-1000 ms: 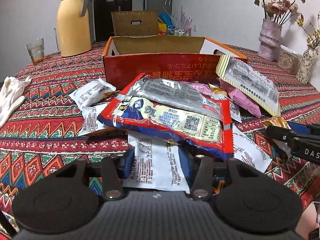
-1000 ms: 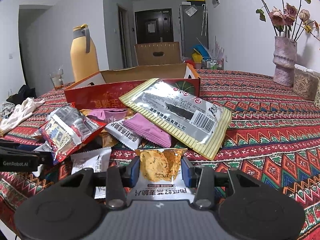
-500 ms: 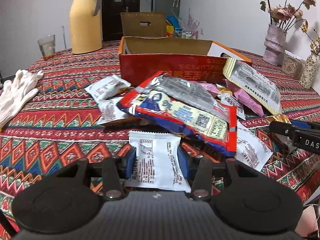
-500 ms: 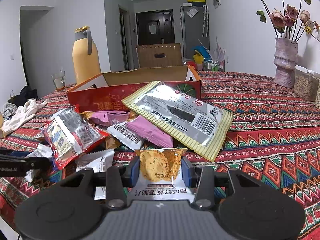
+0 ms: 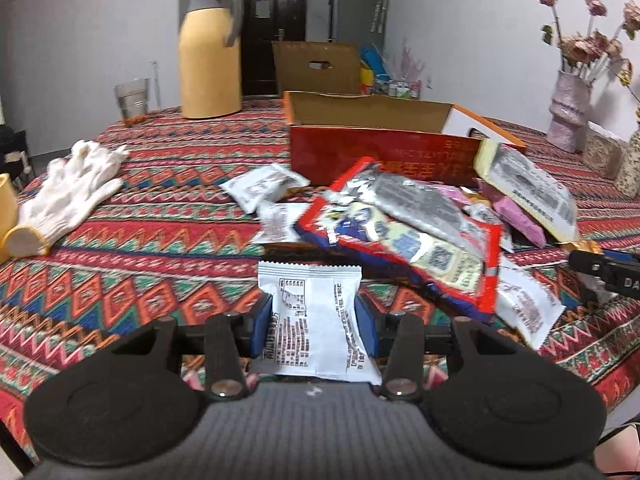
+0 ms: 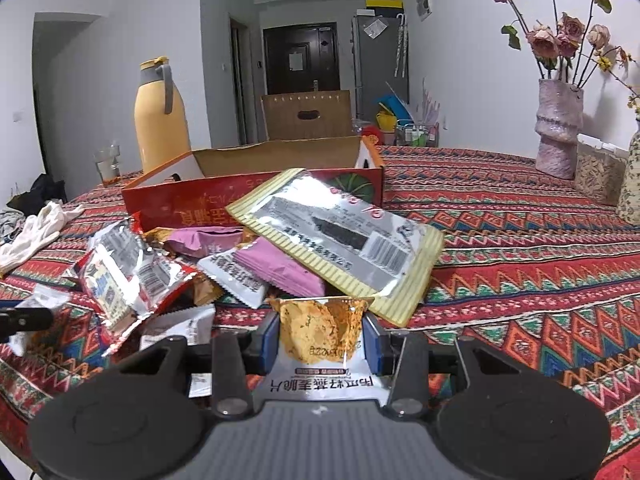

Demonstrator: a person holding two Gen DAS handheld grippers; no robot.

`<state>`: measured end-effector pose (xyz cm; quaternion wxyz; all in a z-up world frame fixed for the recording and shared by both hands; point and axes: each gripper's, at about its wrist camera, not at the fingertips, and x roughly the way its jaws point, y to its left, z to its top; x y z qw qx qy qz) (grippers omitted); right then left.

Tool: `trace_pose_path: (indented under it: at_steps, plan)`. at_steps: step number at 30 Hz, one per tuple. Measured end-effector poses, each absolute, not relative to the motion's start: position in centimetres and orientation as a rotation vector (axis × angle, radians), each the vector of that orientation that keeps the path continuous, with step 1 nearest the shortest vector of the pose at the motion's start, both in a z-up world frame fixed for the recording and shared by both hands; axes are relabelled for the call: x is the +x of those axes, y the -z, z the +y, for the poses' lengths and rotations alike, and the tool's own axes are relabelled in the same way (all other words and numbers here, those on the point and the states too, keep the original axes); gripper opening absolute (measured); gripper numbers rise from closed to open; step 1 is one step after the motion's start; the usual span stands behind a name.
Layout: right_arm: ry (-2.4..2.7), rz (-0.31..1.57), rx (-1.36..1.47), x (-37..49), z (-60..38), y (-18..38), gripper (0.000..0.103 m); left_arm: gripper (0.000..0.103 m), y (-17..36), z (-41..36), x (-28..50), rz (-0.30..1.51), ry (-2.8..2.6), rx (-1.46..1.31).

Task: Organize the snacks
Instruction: 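Carry both packets over the cardboard box and open both grippers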

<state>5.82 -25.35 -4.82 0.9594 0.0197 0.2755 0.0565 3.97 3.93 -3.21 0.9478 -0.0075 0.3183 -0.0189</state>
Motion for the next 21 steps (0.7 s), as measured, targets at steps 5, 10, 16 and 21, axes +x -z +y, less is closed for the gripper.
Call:
trace_pose_path:
  at_steps: [5, 10, 16, 21]
  plan:
    - [-0.101, 0.542, 0.015, 5.6, -25.8, 4.2, 0.042, 0.045, 2.7, 5.6, 3.4, 0.633, -0.005, -0.04]
    - [-0.11, 0.522, 0.006, 5.9, -25.9, 3.4, 0.042, 0.045, 1.6, 5.4, 3.4, 0.6, 0.001, -0.03]
    - [-0.125, 0.492, -0.034, 6.9, -25.6, 2.1, 0.042, 0.045, 0.0, 4.3, 4.3, 0.557, 0.013, 0.028]
    - [-0.127, 0.461, -0.054, 8.3, -25.6, 0.8, 0.042, 0.045, -1.5, 4.3, 5.7, 0.525, 0.008, 0.045]
